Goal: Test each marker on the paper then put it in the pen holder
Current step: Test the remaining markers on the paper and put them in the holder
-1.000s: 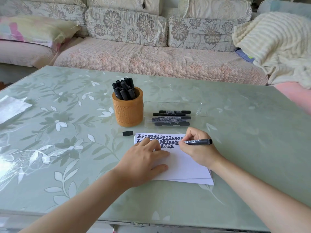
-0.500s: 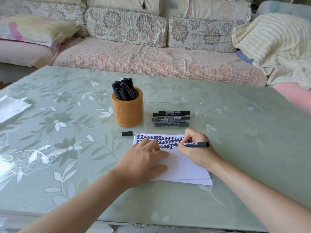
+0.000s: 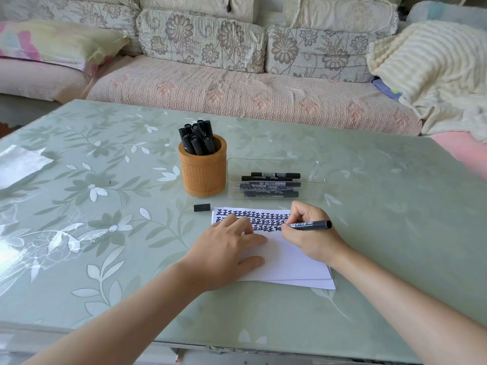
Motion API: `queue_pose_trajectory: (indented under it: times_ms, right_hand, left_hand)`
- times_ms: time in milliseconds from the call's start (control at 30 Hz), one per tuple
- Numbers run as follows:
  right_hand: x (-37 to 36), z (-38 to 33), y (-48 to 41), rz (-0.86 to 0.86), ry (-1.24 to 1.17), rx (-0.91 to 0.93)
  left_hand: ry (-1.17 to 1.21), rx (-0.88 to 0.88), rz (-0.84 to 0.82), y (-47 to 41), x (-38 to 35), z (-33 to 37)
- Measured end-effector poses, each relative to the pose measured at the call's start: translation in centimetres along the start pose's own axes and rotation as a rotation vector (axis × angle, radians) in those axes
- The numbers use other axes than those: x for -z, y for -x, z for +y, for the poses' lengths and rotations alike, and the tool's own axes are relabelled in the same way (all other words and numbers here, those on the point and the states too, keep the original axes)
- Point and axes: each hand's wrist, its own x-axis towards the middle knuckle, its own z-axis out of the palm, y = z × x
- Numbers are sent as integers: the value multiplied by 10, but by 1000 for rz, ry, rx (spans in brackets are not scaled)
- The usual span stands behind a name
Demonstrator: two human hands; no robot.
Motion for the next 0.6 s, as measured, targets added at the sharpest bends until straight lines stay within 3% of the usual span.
queue_pose_trajectory:
  times_ms: [600]
  right_hand:
    - [0,2,-2,-24,-25,2]
  left_hand:
    - [14,-16,14,1,-2,-1]
